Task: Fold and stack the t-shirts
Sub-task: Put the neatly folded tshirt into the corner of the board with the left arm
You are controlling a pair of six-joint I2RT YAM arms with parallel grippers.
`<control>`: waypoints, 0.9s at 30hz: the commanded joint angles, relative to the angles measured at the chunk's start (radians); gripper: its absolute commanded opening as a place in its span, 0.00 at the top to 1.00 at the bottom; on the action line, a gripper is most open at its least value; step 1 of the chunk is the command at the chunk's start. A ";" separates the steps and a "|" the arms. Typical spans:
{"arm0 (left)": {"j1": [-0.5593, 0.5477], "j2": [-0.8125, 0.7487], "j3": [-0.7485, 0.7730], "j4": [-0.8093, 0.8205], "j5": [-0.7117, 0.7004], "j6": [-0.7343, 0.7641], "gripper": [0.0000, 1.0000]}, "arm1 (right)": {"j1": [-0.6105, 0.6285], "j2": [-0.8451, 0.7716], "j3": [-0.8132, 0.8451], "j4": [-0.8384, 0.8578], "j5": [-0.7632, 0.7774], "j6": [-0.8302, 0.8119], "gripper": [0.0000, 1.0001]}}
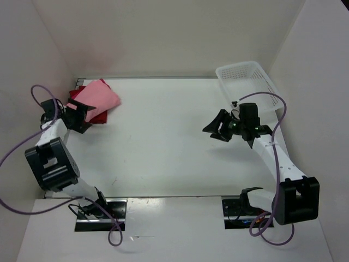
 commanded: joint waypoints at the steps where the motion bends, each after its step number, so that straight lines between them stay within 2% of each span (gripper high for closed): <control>1: 0.014 -0.178 0.010 0.037 -0.023 0.002 0.00 | -0.005 -0.012 -0.026 0.015 -0.027 -0.019 0.32; 2: 0.014 -0.195 -0.005 0.024 -0.023 0.014 0.00 | -0.005 -0.012 -0.037 0.015 -0.027 -0.019 0.27; 3: -0.019 -0.208 -0.017 0.008 -0.023 0.025 0.00 | 0.004 -0.021 -0.037 0.015 0.013 -0.019 0.15; 6: -0.105 -0.262 -0.039 -0.018 0.006 0.089 0.00 | 0.059 -0.032 -0.046 -0.006 0.093 -0.019 0.00; 8: -0.223 -0.288 -0.052 -0.051 0.024 0.148 0.00 | 0.096 -0.032 -0.046 -0.007 0.157 -0.008 0.00; 11: -0.363 -0.310 -0.077 -0.096 0.053 0.189 0.00 | 0.151 -0.020 -0.055 -0.007 0.167 -0.008 0.00; 13: -0.409 -0.339 -0.124 -0.084 0.110 0.202 0.00 | 0.173 -0.020 -0.064 0.004 0.156 0.001 0.00; 18: -0.409 -0.393 -0.207 -0.061 0.150 0.240 0.00 | 0.210 -0.043 -0.064 0.004 0.214 0.003 0.00; 22: -0.409 -0.411 -0.207 -0.052 0.199 0.240 0.00 | 0.230 -0.043 -0.064 0.004 0.214 0.003 0.00; 27: -0.400 -0.390 -0.198 -0.064 0.190 0.249 0.00 | 0.241 -0.043 -0.064 0.013 0.214 -0.007 0.00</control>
